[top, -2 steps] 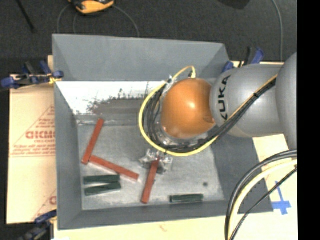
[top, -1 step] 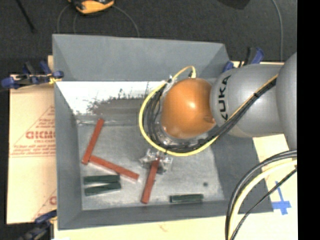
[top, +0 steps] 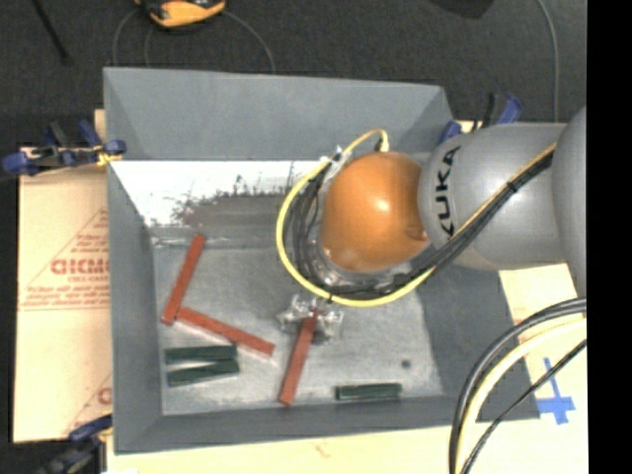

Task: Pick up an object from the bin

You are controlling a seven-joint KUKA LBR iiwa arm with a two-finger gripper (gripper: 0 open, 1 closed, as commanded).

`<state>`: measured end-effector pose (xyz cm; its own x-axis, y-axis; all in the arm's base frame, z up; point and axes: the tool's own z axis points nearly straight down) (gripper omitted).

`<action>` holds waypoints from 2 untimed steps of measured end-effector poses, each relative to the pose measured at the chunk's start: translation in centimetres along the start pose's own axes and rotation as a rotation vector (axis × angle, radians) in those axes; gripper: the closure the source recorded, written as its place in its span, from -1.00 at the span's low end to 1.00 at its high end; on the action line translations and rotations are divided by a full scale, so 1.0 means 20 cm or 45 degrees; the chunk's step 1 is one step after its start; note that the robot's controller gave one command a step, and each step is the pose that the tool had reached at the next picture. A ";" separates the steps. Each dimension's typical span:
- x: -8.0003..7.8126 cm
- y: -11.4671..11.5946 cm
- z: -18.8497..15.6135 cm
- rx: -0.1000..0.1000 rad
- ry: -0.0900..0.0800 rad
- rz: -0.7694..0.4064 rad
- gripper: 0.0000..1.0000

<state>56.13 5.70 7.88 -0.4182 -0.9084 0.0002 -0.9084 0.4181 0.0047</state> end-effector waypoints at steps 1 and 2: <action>0.00 0.00 -0.11 0.000 0.002 0.001 1.00; 0.00 -0.01 -0.19 0.010 -0.003 0.003 1.00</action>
Offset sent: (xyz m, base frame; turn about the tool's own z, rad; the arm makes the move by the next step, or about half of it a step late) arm 0.0000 0.0001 0.0417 0.0000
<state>56.31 5.64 11.70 -0.4206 -0.9072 -0.0019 -0.9072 0.4206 -0.0029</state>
